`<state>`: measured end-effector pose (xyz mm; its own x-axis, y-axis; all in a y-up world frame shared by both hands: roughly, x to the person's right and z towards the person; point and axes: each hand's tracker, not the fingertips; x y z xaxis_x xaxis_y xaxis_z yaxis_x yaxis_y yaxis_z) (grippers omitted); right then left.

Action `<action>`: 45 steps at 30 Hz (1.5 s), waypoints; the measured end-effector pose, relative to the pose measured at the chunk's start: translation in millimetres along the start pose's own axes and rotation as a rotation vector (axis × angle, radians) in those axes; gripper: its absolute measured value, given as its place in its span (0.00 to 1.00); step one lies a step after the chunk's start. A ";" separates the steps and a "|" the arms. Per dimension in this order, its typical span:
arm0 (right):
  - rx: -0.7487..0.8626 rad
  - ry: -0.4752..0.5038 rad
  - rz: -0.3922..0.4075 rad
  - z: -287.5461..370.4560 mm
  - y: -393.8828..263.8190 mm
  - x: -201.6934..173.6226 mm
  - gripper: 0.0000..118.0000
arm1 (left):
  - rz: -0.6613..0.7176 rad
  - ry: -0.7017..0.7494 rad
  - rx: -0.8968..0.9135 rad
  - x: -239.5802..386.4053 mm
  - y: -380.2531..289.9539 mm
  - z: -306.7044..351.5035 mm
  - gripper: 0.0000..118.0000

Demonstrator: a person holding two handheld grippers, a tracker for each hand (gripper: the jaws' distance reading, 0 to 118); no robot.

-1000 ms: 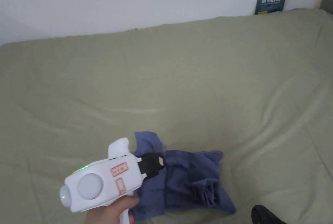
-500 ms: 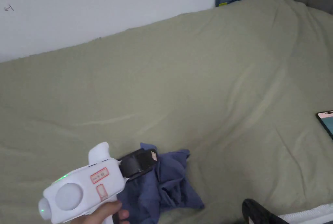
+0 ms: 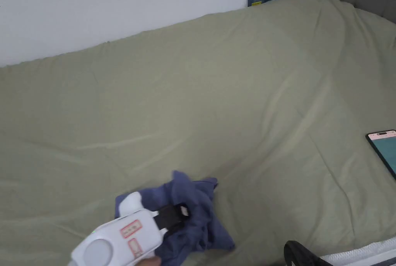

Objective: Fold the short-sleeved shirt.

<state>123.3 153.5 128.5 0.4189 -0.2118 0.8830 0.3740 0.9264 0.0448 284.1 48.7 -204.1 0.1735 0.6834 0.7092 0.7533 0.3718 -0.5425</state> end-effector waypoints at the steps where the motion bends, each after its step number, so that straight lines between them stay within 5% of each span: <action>1: -0.004 -0.007 0.003 -0.2 1.3 0.6 0.01 | -0.012 0.009 -0.014 2.3 -2.8 -11.6 0.10; 7: -0.061 -0.014 -0.003 -17.4 11.9 -2.7 0.01 | 0.003 -0.019 -0.028 -13.9 2.0 -13.8 0.10; 10: -0.139 0.056 -0.019 -55.9 16.5 -12.7 0.01 | -0.138 -0.020 -0.001 -11.9 7.6 37.5 0.10; 12: -0.230 0.181 -0.111 -96.4 14.4 -13.0 0.01 | -0.176 -0.009 0.037 -22.4 10.1 74.0 0.10; 14: -0.293 0.320 -0.322 -144.8 0.7 -4.3 0.01 | -0.201 0.047 0.044 -40.3 14.5 105.4 0.10; 16: -0.367 0.355 -0.495 -192.3 -17.7 5.5 0.01 | -0.209 0.102 0.077 -64.0 14.0 127.9 0.11; 17: -0.413 0.325 -0.533 -214.1 -26.2 10.1 0.01 | -0.189 0.102 0.082 -77.0 15.6 136.5 0.15; 20: -0.510 0.313 -0.611 -256.2 -45.6 23.0 0.01 | -0.052 0.044 0.071 -113.7 18.0 152.3 0.71; 21: -0.544 0.315 -0.606 -265.4 -50.5 26.2 0.01 | -0.015 0.004 0.065 -126.2 19.3 151.3 0.75; 24: -0.624 0.128 -0.433 -273.3 -57.2 25.8 0.01 | 0.090 -0.097 0.048 -154.1 25.2 139.8 0.75; 26: -0.572 0.178 -0.478 -265.9 -52.4 26.3 0.01 | 0.149 -0.160 0.018 -166.4 29.7 120.2 0.75; 32: -0.573 0.159 -0.429 -263.5 -50.7 26.2 0.01 | 0.312 -0.518 -0.064 -180.6 30.8 40.1 0.73; 34: -0.567 0.167 -0.443 -264.0 -52.4 27.9 0.01 | 0.259 -0.453 -0.052 -170.1 32.3 24.7 0.55; 36: -0.563 0.165 -0.459 -263.9 -53.2 28.2 0.01 | 0.222 -0.311 -0.089 -166.9 32.3 11.0 0.17; 38: -0.560 0.165 -0.461 -262.9 -52.5 27.5 0.01 | 0.253 -0.371 -0.074 -166.5 35.6 17.3 0.16; 42: -0.534 0.186 -0.437 -251.2 -44.0 19.8 0.01 | 0.078 -0.226 -0.069 -155.2 46.9 51.4 0.16; 45: -0.513 0.197 -0.410 -239.0 -35.1 10.1 0.01 | 0.098 -0.225 -0.026 -172.1 64.9 94.9 0.16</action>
<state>312.1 44.4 24.1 0.2839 -0.6117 0.7384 0.8588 0.5047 0.0879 242.9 14.9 -404.2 0.1033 0.8390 0.5342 0.7564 0.2825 -0.5899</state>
